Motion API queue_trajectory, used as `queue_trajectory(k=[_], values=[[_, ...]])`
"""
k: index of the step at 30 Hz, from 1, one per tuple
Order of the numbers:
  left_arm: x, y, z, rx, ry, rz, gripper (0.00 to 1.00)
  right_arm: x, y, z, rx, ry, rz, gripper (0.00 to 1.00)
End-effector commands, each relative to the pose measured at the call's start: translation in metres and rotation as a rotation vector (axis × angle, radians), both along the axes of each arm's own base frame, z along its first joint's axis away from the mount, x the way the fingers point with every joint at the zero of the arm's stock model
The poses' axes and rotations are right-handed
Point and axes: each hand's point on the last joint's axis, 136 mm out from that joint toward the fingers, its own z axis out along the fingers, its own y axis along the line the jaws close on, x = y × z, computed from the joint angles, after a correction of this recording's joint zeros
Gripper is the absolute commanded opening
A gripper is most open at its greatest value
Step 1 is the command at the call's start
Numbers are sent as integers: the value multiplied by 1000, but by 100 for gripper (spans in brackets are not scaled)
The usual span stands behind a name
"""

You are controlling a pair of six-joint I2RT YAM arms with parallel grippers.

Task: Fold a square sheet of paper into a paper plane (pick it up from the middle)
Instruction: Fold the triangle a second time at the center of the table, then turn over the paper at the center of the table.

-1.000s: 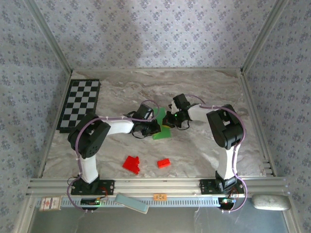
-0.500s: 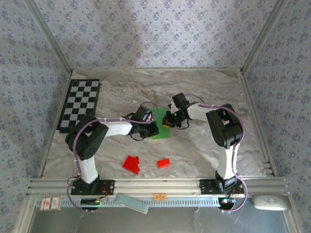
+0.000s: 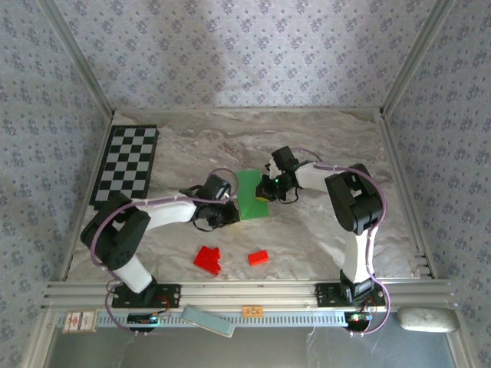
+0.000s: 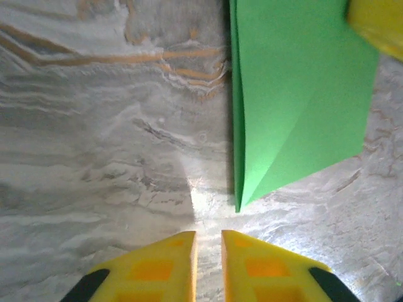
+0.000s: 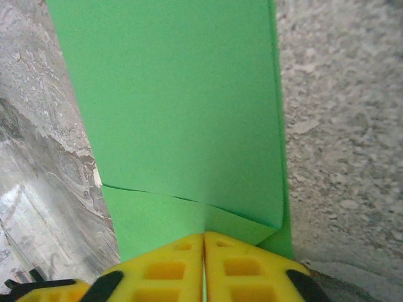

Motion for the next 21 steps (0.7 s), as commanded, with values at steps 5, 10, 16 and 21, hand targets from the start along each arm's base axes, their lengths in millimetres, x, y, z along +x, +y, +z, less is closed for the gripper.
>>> queue_trajectory(k=[5,10,16,21], values=[[40,-10,67,-74,-181,120,35,8,4,66,83,-147,-49,34],[53,-22,80,-133,-212,141,38,0,-16,75,52,-157,-135,47],[65,-37,76,-154,-193,135,32,-8,-31,76,72,-150,-226,55],[84,-42,63,-126,-185,148,25,-14,-34,65,68,-124,-253,57]])
